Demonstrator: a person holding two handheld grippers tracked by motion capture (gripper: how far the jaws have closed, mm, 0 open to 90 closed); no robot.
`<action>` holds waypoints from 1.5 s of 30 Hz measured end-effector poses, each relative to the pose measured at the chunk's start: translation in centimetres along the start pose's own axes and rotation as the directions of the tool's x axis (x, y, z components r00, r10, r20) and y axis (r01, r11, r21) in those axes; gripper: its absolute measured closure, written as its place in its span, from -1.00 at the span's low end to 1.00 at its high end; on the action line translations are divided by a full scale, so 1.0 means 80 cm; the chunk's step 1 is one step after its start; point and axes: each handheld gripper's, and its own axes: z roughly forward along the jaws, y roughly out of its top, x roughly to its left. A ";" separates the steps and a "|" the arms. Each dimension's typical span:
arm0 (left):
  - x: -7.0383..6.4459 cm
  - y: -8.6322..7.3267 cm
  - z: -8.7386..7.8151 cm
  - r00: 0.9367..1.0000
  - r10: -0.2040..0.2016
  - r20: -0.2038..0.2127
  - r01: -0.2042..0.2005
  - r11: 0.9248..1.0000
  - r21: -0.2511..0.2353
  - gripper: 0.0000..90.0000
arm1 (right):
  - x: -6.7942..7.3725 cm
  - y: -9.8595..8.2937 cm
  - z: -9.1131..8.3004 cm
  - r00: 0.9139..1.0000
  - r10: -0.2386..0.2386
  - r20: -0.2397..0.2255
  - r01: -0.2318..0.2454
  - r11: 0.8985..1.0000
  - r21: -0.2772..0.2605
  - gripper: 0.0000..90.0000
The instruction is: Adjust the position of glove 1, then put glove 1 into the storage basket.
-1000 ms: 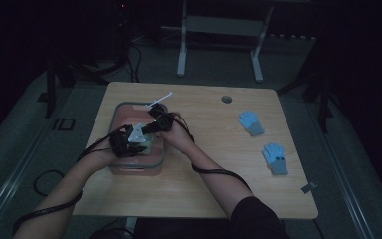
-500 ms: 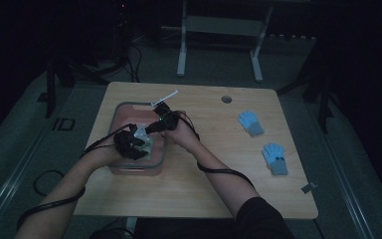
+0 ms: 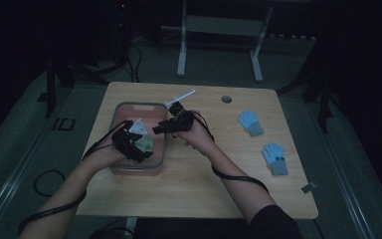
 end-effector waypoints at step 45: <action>-0.085 0.087 0.029 0.993 0.072 0.097 -0.058 0.989 -0.139 -0.94 | -0.052 -0.131 -0.120 0.997 -0.021 0.080 0.028 0.995 -0.096 -0.68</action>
